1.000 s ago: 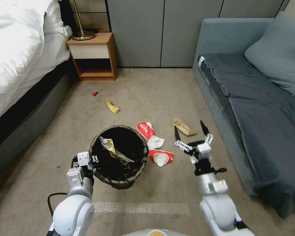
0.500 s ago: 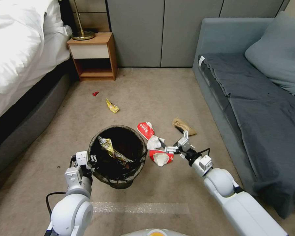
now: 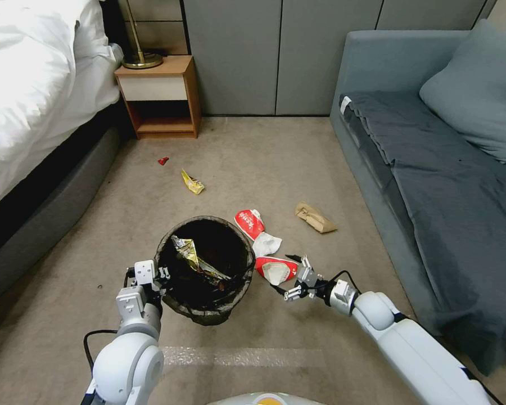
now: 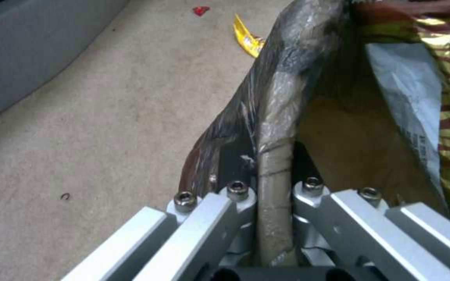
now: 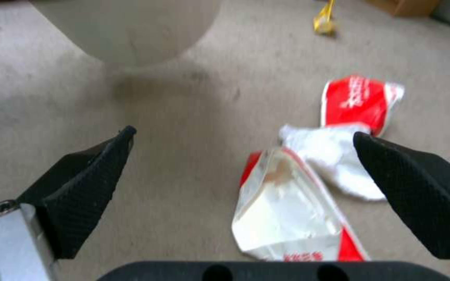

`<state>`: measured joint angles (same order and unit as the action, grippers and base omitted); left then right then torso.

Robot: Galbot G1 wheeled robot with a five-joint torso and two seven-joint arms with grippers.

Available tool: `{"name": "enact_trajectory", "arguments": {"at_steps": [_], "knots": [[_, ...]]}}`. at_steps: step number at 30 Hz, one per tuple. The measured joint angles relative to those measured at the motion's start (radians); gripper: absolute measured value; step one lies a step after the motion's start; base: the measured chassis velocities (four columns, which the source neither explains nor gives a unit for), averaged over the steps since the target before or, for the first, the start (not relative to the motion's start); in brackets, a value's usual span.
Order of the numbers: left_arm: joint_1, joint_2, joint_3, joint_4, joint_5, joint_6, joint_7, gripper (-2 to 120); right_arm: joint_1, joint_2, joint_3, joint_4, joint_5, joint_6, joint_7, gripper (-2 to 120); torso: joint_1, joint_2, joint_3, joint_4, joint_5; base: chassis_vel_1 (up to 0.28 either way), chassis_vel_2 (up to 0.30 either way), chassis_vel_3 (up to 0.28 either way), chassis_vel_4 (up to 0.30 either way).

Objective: Pick up the trash bin, then pick up the garbage from the floor and place it into the trash bin.

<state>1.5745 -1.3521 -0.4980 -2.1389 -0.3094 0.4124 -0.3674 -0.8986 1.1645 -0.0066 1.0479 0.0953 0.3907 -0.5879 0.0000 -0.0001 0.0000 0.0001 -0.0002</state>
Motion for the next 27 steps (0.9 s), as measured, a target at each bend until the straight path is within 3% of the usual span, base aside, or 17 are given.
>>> {"name": "enact_trajectory", "arguments": {"at_steps": [11, 27], "knots": [[0.015, -0.018, 0.014, 0.000, 0.025, -0.004, 0.000, 0, 0.127, 0.127, 0.028, -0.280, -0.044, 0.087, -0.037, 100, 0.000, 0.000, 0.000, 0.0000, 0.0000, 0.000, 0.000, 0.000, 0.000], [0.025, -0.021, 0.010, -0.001, 0.030, -0.008, 0.001, 0, 0.219, 0.185, 0.054, -0.468, -0.099, 0.086, 0.062, 100, 0.000, 0.000, 0.000, -0.0001, 0.0001, 0.000, 0.000, 0.000, 0.000]]}}
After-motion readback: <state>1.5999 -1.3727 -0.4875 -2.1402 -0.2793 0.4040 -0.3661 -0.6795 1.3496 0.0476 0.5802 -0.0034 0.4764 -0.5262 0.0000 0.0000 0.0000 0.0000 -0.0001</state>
